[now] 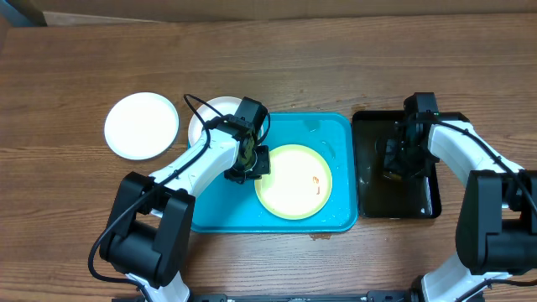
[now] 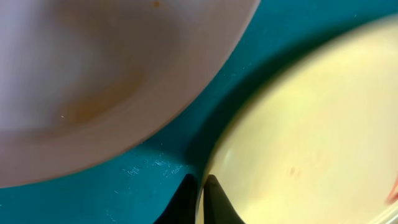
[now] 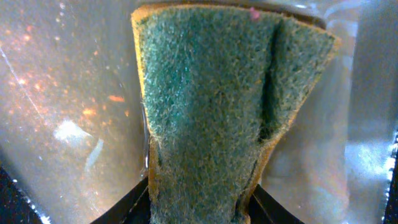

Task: Clean dirty plates on tray and stack at the side
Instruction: 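Rub the sponge in the black tray's water with the right gripper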

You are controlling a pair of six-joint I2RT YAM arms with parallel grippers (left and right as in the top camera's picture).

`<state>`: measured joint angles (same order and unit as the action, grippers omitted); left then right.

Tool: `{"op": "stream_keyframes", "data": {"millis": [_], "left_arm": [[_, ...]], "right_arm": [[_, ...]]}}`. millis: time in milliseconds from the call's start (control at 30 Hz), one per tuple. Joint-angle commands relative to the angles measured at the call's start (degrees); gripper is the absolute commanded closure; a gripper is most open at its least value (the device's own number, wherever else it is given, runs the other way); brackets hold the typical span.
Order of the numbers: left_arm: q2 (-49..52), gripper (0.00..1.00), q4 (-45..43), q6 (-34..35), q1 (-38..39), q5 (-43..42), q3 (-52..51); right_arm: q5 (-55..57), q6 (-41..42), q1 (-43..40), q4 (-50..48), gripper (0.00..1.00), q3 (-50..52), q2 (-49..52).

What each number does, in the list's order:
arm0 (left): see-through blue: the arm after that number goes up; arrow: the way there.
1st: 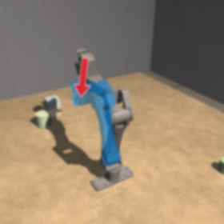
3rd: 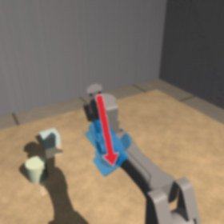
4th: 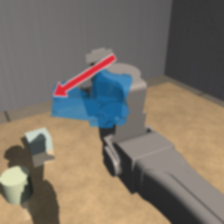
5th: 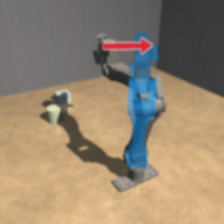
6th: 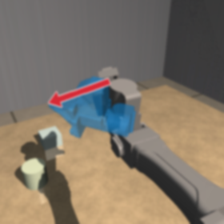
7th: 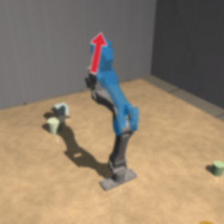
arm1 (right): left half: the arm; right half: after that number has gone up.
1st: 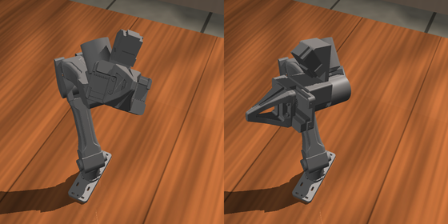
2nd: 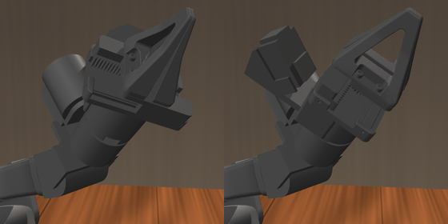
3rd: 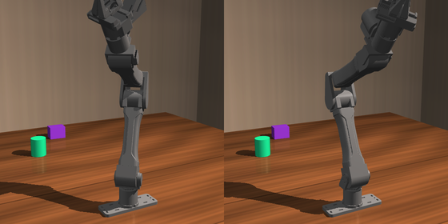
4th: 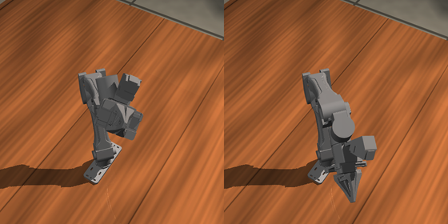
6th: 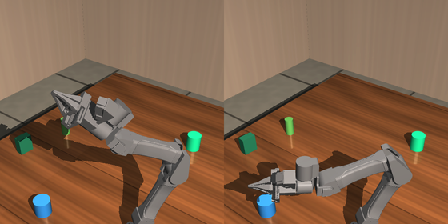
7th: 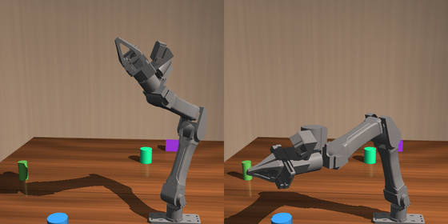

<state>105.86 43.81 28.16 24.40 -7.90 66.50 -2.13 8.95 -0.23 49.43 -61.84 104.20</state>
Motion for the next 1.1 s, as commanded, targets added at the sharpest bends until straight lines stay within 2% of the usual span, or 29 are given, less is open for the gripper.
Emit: {"op": "stream_keyframes", "data": {"millis": [0, 100, 167, 233, 333, 367, 433, 500, 633, 767, 1000, 1033, 1067], "left_arm": [[-0.22, 0.96, 1.70, 1.57, 0.28, 0.70, -0.35], [-0.22, 0.96, 5.35, 8.94, 0.46, 0.83, -0.35], [-0.22, 0.96, 5.16, 9.75, 0.44, 0.83, -0.35], [-0.22, 0.91, 4.74, 9.49, 0.44, 0.83, -0.35], [-0.22, 0.46, 4.79, 9.05, 0.35, 0.83, -0.35], [-0.22, 0.39, 4.66, 8.59, 0.33, 0.81, -0.35], [-0.22, 0.39, 4.13, 6.69, 0.33, 0.66, -0.35], [-0.22, 0.46, 4.15, 6.36, 0.33, 0.63, -0.35], [-0.22, 0.47, 4.15, 6.05, 0.33, 0.66, -0.35], [-0.22, 0.47, 4.15, 6.05, 0.33, 0.87, -0.35], [-0.22, 0.47, 4.09, 5.22, 0.33, 0.87, -0.35], [-0.22, 0.47, 3.98, 5.22, 0.33, 0.87, -0.35], [-0.22, 0.48, 3.89, 5.22, 0.33, 0.87, -0.35]], "right_arm": [[0.59, -0.24, 0.28, -0.52, 0.58, 0.00, -0.26], [0.59, -0.44, 0.28, -0.85, 0.57, 0.00, -0.26], [0.57, -1.38, 0.28, -1.38, 0.57, 0.00, -0.26], [0.57, -2.91, 0.28, -1.38, 0.57, -0.20, -0.26], [0.55, -2.97, 0.28, 0.00, 0.57, -1.49, -0.26], [0.55, -2.97, 0.28, 1.07, 0.57, -2.16, -0.26], [0.55, -2.93, 0.28, 4.07, 0.53, -3.87, -0.26], [0.55, -1.53, 0.28, 6.71, 0.51, -5.57, -0.26], [0.59, -0.02, 0.28, 9.53, 0.45, -6.16, -0.26], [0.57, 3.10, 0.28, 11.17, 0.44, -5.70, -0.26], [0.57, 3.32, 0.28, 5.84, 0.44, -1.01, -0.26], [0.59, 3.30, 0.28, 4.92, 0.49, -0.31, -0.26], [0.59, 3.28, 0.28, 4.02, 0.61, 0.35, -0.26]]}}
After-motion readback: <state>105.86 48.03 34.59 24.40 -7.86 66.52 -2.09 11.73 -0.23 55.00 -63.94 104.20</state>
